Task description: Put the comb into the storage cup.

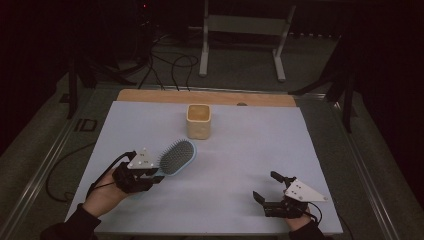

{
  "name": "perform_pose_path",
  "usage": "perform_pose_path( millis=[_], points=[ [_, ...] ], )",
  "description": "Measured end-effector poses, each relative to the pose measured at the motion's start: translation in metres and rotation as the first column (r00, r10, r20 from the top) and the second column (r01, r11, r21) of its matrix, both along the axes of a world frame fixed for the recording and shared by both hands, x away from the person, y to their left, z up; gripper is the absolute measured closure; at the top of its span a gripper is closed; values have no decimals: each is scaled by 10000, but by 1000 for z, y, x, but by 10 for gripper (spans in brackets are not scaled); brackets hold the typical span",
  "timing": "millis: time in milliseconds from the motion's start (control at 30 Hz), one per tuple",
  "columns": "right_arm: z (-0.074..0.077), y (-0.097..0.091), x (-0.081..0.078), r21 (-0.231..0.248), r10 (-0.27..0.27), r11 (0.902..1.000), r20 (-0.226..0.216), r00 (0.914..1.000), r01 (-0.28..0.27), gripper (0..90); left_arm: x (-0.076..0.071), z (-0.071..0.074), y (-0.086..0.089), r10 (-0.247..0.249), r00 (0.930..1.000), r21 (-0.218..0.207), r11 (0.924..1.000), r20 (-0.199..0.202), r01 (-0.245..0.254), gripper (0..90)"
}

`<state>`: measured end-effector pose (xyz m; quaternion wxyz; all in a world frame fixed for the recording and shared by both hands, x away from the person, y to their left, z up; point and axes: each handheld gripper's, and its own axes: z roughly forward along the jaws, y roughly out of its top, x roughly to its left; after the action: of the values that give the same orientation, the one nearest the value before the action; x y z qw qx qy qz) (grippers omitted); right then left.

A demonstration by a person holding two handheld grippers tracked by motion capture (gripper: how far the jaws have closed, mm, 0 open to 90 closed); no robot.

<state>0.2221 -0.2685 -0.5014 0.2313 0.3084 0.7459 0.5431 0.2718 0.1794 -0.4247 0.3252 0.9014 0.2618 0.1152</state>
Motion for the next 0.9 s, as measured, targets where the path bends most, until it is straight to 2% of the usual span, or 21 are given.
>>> perform_pose_path(
  millis=[33,67,200,300,333,467,533,567,733,767,833,867,900],
  points=[
    [0,0,0,20,-19,10000,-20,10000,19,88,2,1,-1,-43,10000,-76,10000,-68,43,703],
    [0,0,0,29,-21,10000,-39,10000,21,88,4,3,-4,83,9999,-192,9998,103,-81,703],
    [0,0,0,14,-19,10000,-39,10000,19,88,8,6,-8,19,9998,-343,9994,190,-12,703],
    [0,0,0,20,-20,10000,-41,10000,20,88,12,8,-12,74,9992,-462,9989,381,-56,703],
    [0,-1,0,38,-21,10000,-41,10000,21,88,14,10,-14,159,9986,-661,9977,499,-126,703],
    [0,0,0,44,-35,10000,-15,10000,35,88,17,13,-17,189,9977,-765,9970,648,-139,703],
    [0,0,0,38,-12,10000,-17,10000,12,88,20,16,-19,304,9963,-922,9955,809,-229,703],
    [0,0,0,34,-13,10000,-24,10000,13,88,20,17,-21,427,9939,-903,9954,1014,-336,703],
    [0,0,0,22,19,10000,-15,10000,-19,88,24,20,-23,610,9928,-1280,9906,1034,-475,703],
    [0,0,0,31,12,10000,-20,10000,-12,88,25,20,-25,796,9897,-1347,9889,1191,-634,703],
    [0,0,0,19,12,10000,-11,10000,-12,88,27,21,-26,762,9903,-1376,9887,1166,-599,703],
    [0,0,0,18,16,10000,-7,10000,-16,88,28,21,-28,962,9856,-1456,9864,1390,-758,703],
    [0,0,0,18,16,10000,-7,10000,-16,88,28,21,-28,962,9856,-1456,9864,1390,-758,703]
  ],
)
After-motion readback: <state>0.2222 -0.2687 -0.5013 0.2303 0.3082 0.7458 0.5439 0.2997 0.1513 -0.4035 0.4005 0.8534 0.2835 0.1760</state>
